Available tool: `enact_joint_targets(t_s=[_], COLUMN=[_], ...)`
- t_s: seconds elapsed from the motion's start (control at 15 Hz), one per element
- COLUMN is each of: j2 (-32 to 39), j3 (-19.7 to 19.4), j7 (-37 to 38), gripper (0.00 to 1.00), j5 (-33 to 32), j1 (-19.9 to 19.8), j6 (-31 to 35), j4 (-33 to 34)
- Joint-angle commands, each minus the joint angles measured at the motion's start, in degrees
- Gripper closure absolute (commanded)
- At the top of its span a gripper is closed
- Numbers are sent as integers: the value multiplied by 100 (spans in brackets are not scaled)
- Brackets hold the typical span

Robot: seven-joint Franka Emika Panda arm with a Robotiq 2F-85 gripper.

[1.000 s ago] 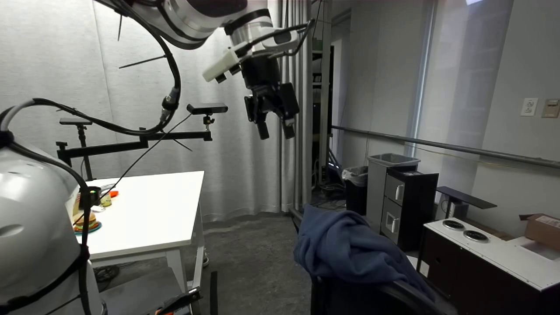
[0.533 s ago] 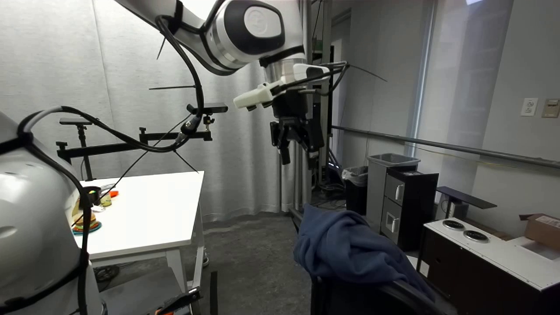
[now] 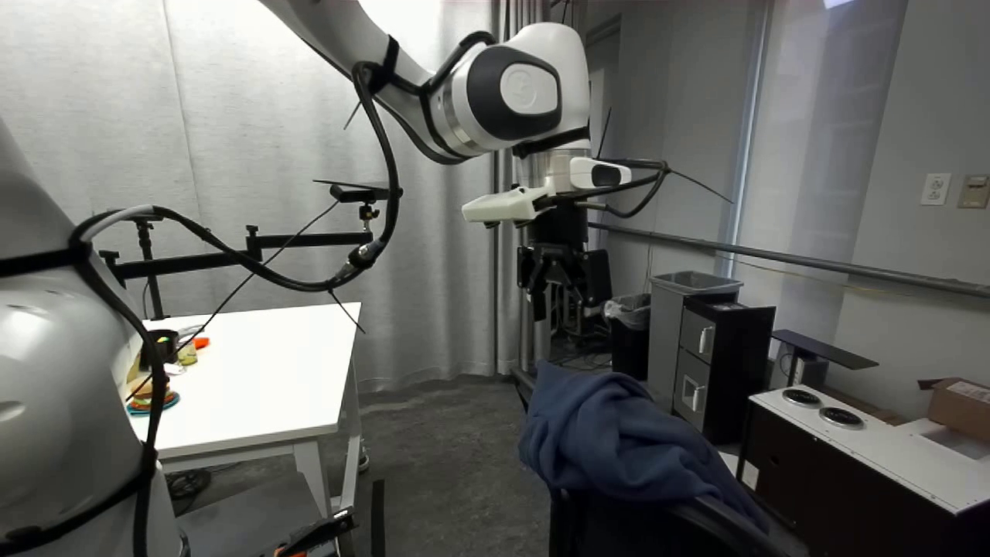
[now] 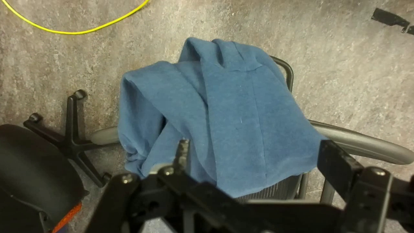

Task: Move the jersey further back on the back of the chair

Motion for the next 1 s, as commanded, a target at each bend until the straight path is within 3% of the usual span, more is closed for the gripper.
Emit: enact_joint_targets(t_s=[0.0, 0.93], j2=[636, 2013], j3=[-43, -57], j7=[137, 253], gripper=[0, 0], j5=[-68, -70], j1=[38, 261], j6=[120, 440], j4=[469, 1133])
